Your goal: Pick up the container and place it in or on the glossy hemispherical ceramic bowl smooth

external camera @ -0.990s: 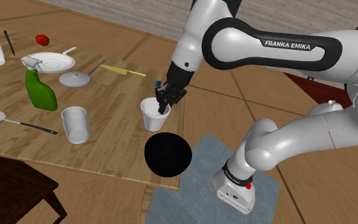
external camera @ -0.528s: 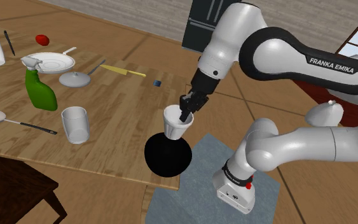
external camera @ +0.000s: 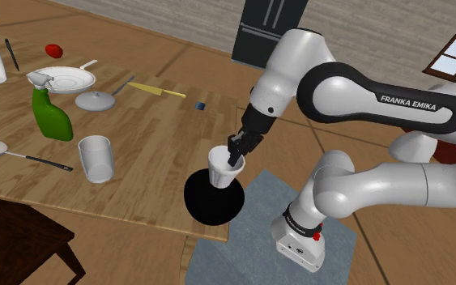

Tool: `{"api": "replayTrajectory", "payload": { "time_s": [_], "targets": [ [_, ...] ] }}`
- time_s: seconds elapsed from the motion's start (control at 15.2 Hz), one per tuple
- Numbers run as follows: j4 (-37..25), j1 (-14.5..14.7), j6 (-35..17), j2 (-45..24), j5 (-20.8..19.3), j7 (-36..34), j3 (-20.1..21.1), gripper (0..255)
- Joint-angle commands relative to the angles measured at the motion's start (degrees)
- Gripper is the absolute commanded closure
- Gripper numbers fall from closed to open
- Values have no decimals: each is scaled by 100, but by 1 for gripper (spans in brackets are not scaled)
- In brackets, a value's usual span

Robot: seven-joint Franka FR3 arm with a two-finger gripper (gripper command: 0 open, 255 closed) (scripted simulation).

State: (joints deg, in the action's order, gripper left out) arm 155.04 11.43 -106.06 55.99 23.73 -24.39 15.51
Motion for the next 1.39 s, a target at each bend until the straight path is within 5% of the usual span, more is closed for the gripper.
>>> {"api": "replayTrajectory", "payload": {
  "time_s": [0.0,0.46,0.99,1.06,1.32],
  "targets": [
    [137,21,-144,-4,49,20,44,255],
    [664,107,-726,-70,249,130,202,255],
    [664,107,-726,-70,249,130,202,255],
    [664,107,-726,-70,249,130,202,0],
    [664,107,-726,-70,249,130,202,0]
  ]
}}
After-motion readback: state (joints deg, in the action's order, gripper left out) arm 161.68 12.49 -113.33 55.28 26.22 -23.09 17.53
